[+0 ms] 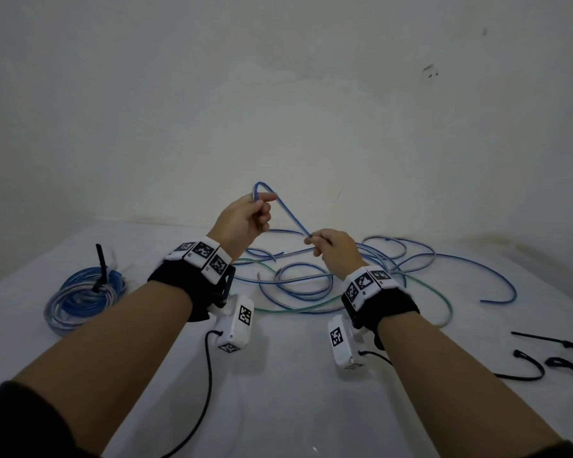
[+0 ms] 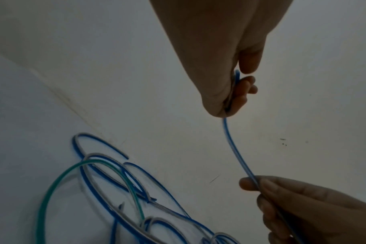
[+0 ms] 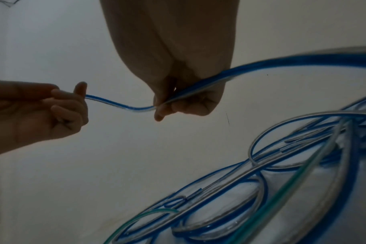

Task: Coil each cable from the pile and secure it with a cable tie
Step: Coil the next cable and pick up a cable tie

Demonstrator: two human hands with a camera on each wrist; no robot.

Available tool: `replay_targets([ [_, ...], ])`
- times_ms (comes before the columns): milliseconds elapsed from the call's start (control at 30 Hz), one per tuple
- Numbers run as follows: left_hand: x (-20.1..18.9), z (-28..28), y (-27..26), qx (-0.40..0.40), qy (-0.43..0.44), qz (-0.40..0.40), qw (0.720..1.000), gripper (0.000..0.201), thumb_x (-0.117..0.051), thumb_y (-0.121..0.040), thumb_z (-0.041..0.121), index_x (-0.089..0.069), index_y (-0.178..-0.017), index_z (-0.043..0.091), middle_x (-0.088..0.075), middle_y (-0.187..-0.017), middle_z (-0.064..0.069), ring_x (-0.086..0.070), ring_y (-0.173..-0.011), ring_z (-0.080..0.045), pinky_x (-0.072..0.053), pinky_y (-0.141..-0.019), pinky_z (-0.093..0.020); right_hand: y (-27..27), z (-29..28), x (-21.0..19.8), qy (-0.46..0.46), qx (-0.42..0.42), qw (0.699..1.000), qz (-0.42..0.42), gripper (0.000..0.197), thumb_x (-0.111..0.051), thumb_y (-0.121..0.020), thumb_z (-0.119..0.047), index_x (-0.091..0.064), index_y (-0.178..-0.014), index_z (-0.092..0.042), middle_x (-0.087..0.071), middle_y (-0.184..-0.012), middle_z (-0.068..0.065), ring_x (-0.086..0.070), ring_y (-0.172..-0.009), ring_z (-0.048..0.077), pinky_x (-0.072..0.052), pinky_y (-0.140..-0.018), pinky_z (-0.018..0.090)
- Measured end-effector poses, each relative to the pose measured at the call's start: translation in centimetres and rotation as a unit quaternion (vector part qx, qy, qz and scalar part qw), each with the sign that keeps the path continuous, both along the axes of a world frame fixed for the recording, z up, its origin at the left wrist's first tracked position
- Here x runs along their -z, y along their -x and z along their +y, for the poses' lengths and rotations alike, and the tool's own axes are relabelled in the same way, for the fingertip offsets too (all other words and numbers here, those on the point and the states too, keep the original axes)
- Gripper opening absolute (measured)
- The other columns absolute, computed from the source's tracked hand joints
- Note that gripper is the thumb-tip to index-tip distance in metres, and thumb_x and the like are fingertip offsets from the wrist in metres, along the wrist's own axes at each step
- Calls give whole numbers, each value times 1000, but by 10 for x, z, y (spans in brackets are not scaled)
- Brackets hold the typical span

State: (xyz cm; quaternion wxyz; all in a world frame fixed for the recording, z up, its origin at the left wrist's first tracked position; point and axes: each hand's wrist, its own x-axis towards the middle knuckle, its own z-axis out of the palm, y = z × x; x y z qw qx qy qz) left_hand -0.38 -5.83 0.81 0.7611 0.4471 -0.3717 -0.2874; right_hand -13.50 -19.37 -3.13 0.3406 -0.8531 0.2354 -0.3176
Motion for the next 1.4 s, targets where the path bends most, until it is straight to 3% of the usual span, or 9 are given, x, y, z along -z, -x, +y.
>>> replay_targets([
  [167, 4, -6, 8, -79, -55, -216, 972, 28, -36, -100, 8, -60, -86, 10, -55, -68, -4, -53, -49, -3, -47, -54, -16, 5, 17, -3, 78, -62, 993, 63, 21, -53, -95, -17, -70, -99, -5, -59, -76, 1, -51, -66, 10, -35, -57, 13],
  [367, 17, -8, 0, -142, -116, -355, 917, 24, -41, -99, 14, -63, -93, 7, -69, -83, -6, -68, -75, -11, -54, -81, -25, 10, 24, -7, 111, -74, 989, 57, 26, -61, -87, -9, -56, -112, -5, -49, -78, -3, -44, -65, 7, -35, -60, 13],
  [533, 21, -4, 0, -122, -155, -405, 893, 28, -39, -100, 19, -64, -102, 8, -68, -94, -2, -66, -88, -12, -50, -85, -22, 11, 27, -12, 129, -97, 986, 42, 14, -65, -85, -7, -67, -99, -4, -62, -86, 1, -54, -72, 6, -39, -64, 3],
  [667, 20, -1, -1, -149, -173, -447, 865, 31, -39, -100, 27, -67, -91, 17, -70, -84, 6, -67, -82, -5, -47, -87, -23, 10, 28, -18, 176, -112, 978, 19, 12, -66, -85, -12, -73, -94, -11, -71, -92, 2, -60, -82, 21, -47, -79, 28],
  [767, 17, 3, -1, -143, -205, -483, 839, 35, -39, -100, 30, -68, -87, 17, -74, -81, 2, -64, -75, 3, -42, -82, -10, 11, 21, -20, 290, -45, 956, -13, 11, -63, -84, -27, -73, -88, -23, -72, -82, -7, -59, -80, 20, -40, -82, 39],
  [933, 13, 7, 1, -1, -233, -447, 864, 34, -37, -101, 23, -66, -84, 15, -70, -72, 3, -63, -67, 4, -46, -78, -12, 14, 13, -19, 341, 37, 939, -37, 15, -60, -84, -40, -68, -85, -28, -66, -81, -12, -51, -93, 18, -15, -79, 28],
  [1200, 4, 11, 0, -46, -259, -614, 744, 28, -46, -94, 43, -71, -94, 31, -49, -75, 12, -44, -73, -4, -31, -74, -32, 20, 9, -22, 291, 19, 956, 12, 18, -57, -90, -36, -67, -93, -21, -64, -93, -4, -47, -105, 22, -18, -94, 33],
  [1300, -1, 13, 4, -83, -305, -646, 695, 26, -46, -97, 33, -69, -103, 24, -58, -92, 9, -48, -88, -8, -30, -88, -34, 22, 9, -26, 292, 14, 956, 40, 18, -55, -93, -35, -67, -96, -21, -64, -92, -3, -44, -104, 23, -19, -92, 33],
  [1400, 1, 12, 2, -117, -301, -657, 681, 28, -52, -94, 32, -68, -95, 9, -62, -91, -3, -55, -85, -17, -38, -82, -32, 23, 9, -30, 277, 5, 958, 73, 20, -52, -94, -34, -67, -98, -23, -64, -94, -3, -41, -106, 22, -19, -94, 34],
])
